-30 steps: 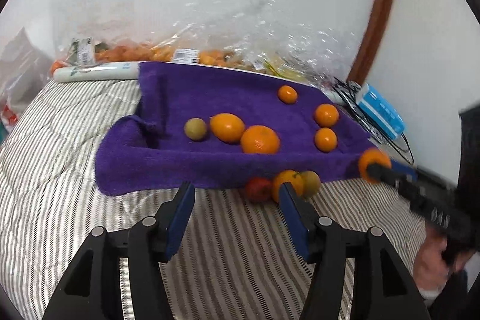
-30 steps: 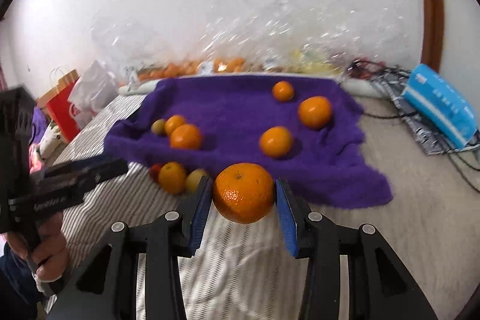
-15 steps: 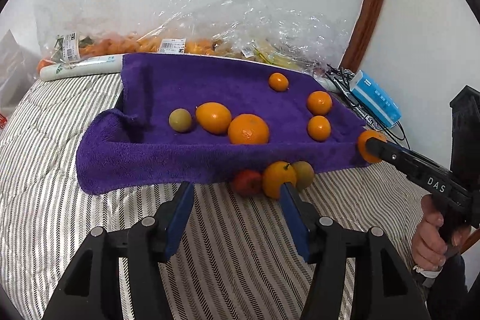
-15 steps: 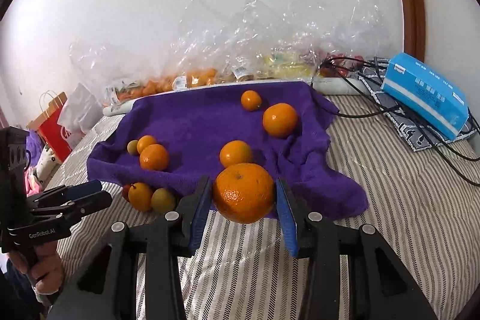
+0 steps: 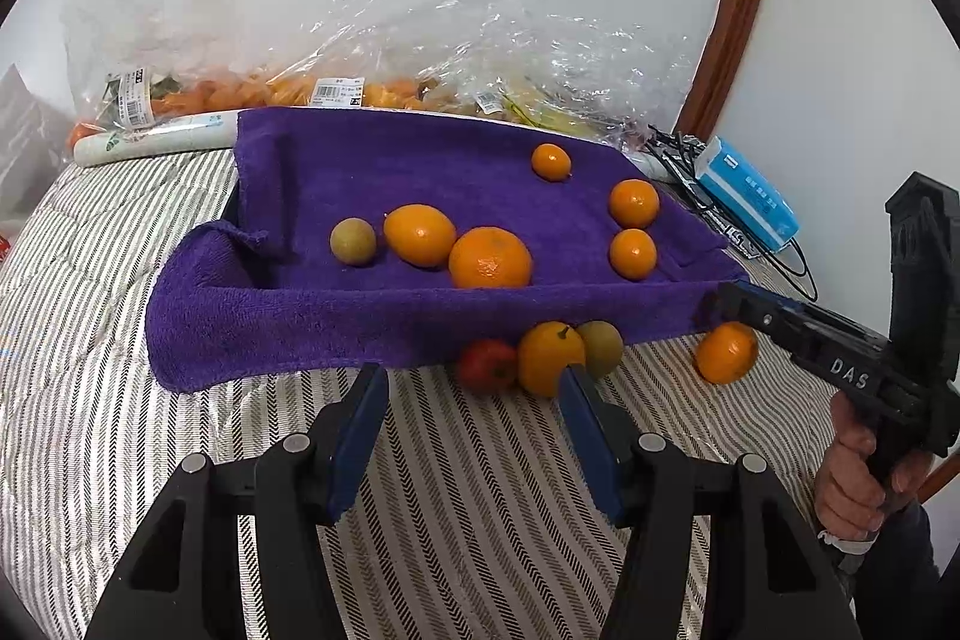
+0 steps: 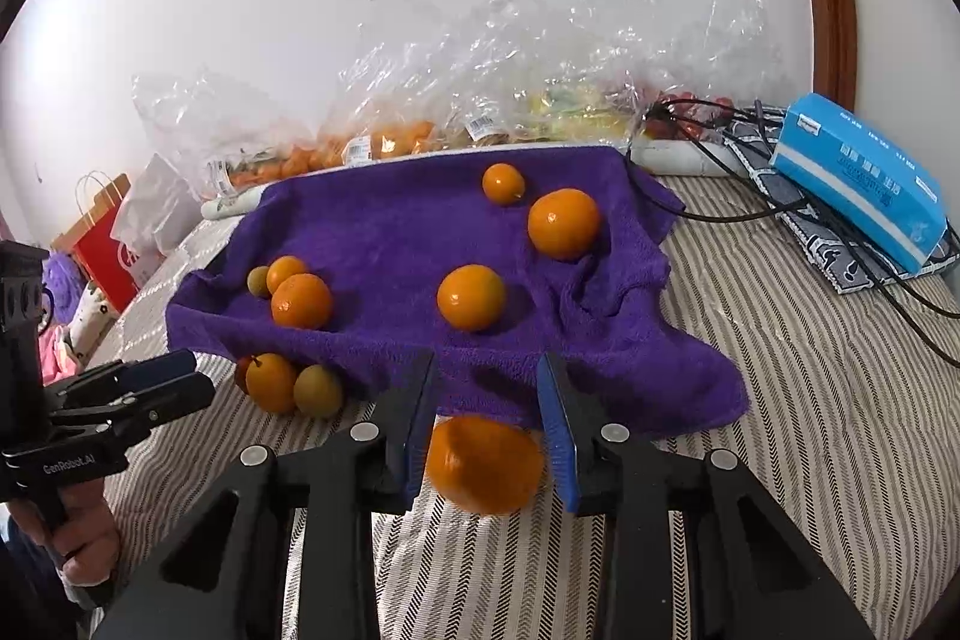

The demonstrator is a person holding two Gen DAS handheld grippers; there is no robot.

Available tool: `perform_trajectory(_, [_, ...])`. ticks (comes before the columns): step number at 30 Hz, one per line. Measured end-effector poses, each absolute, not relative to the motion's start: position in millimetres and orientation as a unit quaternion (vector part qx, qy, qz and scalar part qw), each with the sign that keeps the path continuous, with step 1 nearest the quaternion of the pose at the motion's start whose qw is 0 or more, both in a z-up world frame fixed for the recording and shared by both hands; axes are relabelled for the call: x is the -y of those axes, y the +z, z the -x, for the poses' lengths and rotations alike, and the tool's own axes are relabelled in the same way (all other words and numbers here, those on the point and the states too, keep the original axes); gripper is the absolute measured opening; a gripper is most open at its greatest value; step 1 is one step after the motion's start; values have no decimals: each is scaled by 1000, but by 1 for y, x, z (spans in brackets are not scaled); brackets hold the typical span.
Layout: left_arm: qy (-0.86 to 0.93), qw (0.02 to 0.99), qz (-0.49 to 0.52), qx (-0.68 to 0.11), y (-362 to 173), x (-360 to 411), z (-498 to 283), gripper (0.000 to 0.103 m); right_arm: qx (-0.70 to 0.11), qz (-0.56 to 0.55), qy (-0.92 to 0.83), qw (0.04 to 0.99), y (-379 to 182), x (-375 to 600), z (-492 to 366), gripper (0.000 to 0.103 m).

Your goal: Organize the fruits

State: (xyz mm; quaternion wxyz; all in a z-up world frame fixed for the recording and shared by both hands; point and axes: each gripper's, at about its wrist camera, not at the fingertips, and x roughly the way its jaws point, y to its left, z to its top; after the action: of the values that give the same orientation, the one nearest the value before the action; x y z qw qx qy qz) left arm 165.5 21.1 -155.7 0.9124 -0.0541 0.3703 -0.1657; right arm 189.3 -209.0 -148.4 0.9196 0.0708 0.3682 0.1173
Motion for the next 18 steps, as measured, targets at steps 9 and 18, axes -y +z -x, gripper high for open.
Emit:
perform_trajectory(9, [-165,912,50,-373,-156,-20,-166,57,-394,-46,146,906,-156,195,-186,35])
perform_trajectory(18, [-157,911,56,-378,-158,-24,-169,57,-384,-79,148,908,-150,207,-185,38])
